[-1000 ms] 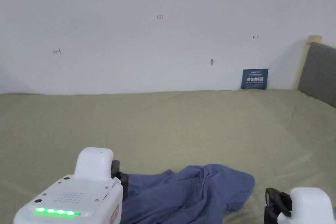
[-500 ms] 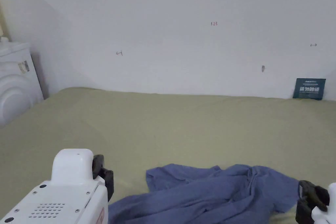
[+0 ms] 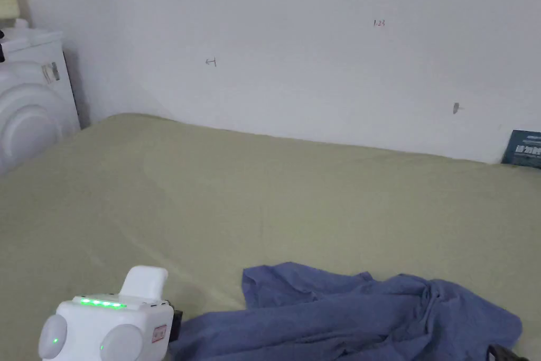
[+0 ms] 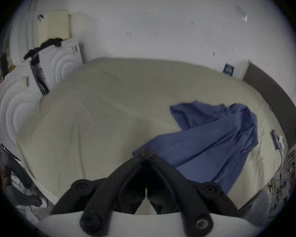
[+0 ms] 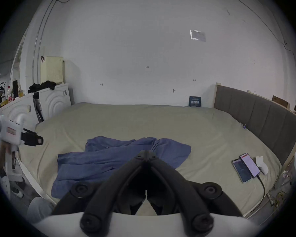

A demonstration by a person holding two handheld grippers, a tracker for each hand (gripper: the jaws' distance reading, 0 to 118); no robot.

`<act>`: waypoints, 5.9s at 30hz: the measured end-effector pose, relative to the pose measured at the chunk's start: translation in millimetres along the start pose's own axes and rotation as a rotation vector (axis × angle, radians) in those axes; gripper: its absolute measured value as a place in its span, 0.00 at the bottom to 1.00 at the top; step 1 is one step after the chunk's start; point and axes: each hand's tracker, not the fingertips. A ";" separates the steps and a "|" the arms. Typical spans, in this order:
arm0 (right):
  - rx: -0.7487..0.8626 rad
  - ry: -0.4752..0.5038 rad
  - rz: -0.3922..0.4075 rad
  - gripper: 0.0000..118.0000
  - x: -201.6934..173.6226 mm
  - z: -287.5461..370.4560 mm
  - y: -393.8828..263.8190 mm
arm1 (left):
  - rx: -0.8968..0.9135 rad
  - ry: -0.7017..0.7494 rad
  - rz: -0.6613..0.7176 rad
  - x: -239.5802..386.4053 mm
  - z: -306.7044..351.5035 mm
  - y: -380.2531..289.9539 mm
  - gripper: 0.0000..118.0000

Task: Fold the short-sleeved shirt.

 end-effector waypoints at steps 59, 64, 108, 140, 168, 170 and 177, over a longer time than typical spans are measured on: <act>-0.336 0.044 -0.089 0.07 175.0 -151.8 105.0 | 0.086 -0.002 0.002 -12.2 39.5 73.4 0.00; -0.183 0.022 -0.080 0.07 177.8 -76.4 155.4 | 0.250 0.082 -0.003 -28.6 117.3 118.3 0.00; -0.004 -0.200 -0.023 0.07 194.4 -230.9 300.0 | 0.429 0.212 0.059 23.8 44.1 342.5 0.00; -0.422 -0.097 -0.168 0.07 204.9 -14.6 -44.6 | -0.008 0.071 0.026 -29.1 32.7 -19.3 0.00; -0.007 -0.103 -0.105 0.01 90.1 68.0 -19.9 | 0.415 -0.047 0.020 52.5 157.4 -77.6 0.00; 0.022 -0.105 -0.081 0.01 74.0 73.9 -19.9 | 0.433 -0.051 0.009 57.2 166.5 -78.8 0.00; 0.046 -0.080 -0.027 0.01 35.5 86.0 -22.6 | 0.424 0.000 -0.021 31.3 166.2 -85.3 0.00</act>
